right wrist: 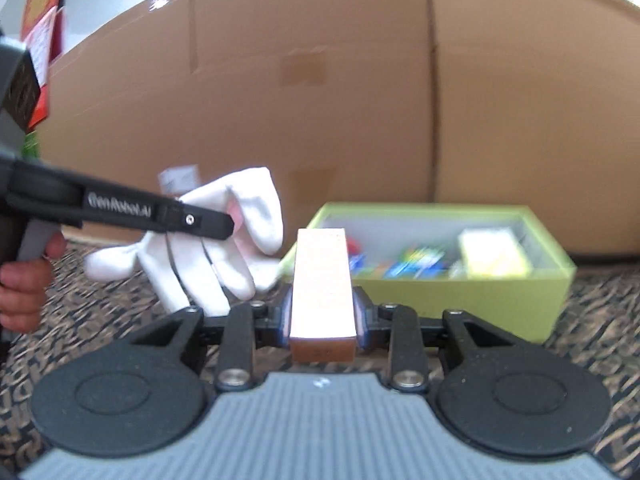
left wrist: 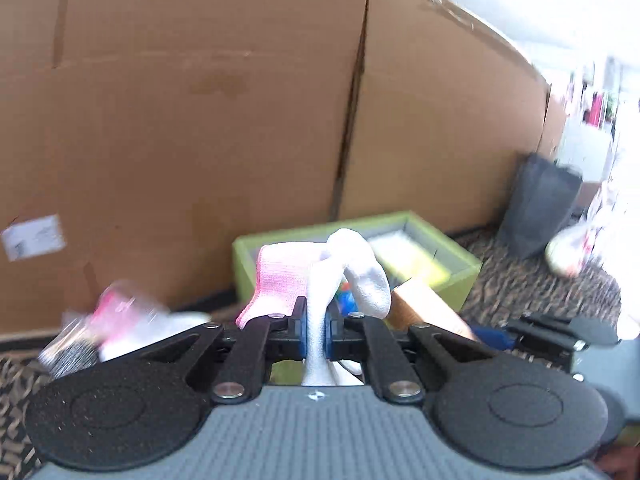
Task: Organize objects
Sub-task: 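Carry the glove and copper box toward the lime-green box, then lower glove and copper box into the lime-green box and open both tools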
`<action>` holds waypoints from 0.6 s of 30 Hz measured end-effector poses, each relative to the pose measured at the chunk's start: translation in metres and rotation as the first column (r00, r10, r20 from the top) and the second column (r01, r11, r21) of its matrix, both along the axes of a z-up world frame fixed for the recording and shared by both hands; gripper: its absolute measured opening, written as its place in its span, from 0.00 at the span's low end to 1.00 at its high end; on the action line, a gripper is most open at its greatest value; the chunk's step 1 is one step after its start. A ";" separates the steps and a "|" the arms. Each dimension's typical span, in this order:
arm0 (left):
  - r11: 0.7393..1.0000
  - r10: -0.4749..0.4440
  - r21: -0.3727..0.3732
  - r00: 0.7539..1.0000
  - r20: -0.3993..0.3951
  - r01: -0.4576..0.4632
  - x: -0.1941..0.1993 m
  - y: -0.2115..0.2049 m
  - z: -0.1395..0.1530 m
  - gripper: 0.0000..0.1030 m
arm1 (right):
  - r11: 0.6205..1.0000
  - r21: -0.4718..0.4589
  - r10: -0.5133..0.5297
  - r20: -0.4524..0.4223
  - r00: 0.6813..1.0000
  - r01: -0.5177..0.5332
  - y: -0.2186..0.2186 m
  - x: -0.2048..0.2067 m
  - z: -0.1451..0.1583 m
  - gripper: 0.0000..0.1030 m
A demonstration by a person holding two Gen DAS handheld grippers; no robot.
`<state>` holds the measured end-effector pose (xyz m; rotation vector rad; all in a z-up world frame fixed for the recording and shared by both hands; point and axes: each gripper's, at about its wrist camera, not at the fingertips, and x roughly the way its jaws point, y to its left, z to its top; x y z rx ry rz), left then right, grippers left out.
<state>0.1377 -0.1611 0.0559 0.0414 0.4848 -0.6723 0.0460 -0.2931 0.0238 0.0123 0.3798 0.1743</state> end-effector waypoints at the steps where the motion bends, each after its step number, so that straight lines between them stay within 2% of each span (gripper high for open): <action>1: 1.000 -0.004 -0.007 1.000 -0.003 0.004 0.009 -0.009 0.005 0.06 | 1.000 -0.005 -0.022 0.009 1.000 0.022 -0.007 0.009 0.004 0.29; 5: 1.000 0.009 0.006 1.000 0.000 -0.009 0.043 -0.047 0.012 0.06 | 0.996 -0.036 -0.079 0.022 0.997 0.080 -0.024 0.046 0.012 0.29; 10: 0.998 0.033 0.061 0.999 -0.038 -0.031 0.087 -0.086 -0.009 0.06 | 0.989 -0.106 -0.101 -0.004 0.995 0.100 -0.040 0.100 0.001 0.29; 12: 0.998 0.033 0.063 0.998 -0.061 -0.029 0.099 -0.090 -0.018 0.06 | 0.986 -0.134 -0.106 -0.023 0.994 0.102 -0.043 0.117 -0.007 0.29; 18: 0.994 0.057 0.097 0.997 -0.061 -0.050 0.115 -0.097 -0.037 0.06 | 0.985 -0.142 -0.105 -0.050 0.993 0.097 -0.050 0.154 -0.023 0.29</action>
